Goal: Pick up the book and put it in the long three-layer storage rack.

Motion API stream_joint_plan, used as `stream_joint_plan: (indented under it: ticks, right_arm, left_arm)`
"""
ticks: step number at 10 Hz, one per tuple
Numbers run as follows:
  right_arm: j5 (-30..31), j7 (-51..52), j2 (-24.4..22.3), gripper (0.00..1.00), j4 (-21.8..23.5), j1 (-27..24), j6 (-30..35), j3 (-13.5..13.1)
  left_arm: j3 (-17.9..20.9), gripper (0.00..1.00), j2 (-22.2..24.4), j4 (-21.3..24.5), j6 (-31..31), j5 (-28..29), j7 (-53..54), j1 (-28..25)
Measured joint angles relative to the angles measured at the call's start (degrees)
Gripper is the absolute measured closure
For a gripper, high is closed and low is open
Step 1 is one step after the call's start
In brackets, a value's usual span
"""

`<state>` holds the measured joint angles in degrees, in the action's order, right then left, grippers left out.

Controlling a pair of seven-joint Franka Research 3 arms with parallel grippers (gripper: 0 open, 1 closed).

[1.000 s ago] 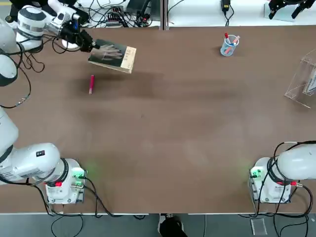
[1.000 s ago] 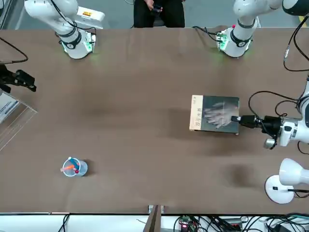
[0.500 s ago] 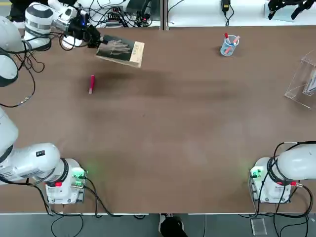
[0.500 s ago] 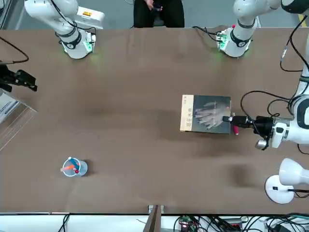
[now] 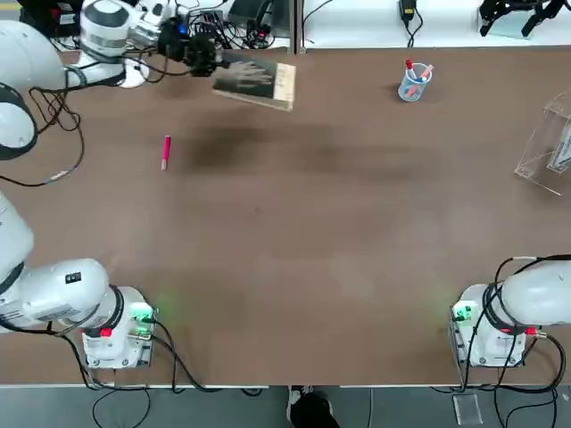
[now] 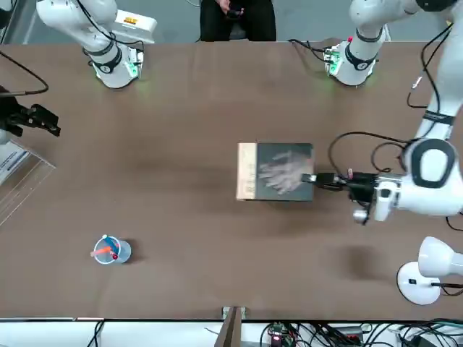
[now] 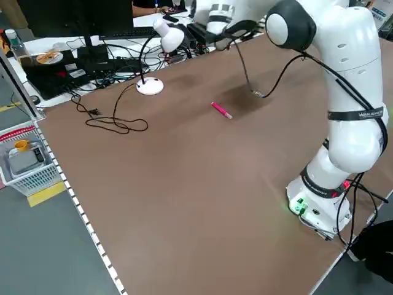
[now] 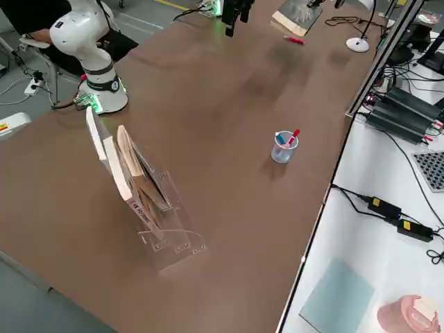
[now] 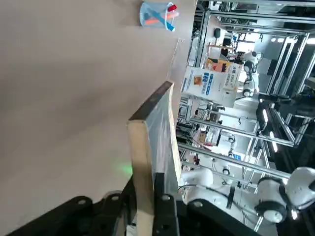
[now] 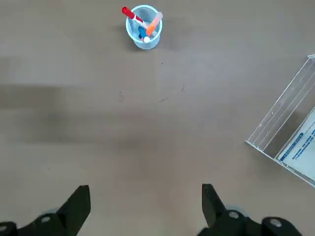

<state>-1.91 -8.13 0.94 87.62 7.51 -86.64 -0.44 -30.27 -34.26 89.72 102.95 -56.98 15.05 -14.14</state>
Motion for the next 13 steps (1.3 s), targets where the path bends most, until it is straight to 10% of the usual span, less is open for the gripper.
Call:
stream_joint_plan:
  ticks: [13]
  right_arm:
    - [-5.62, -0.45, 0.07, 0.0, 1.28, 0.39, 3.65, -0.22]
  left_arm:
    - [-0.52, 0.99, -4.84, -6.46, 10.46, -10.03, 10.67, 14.32]
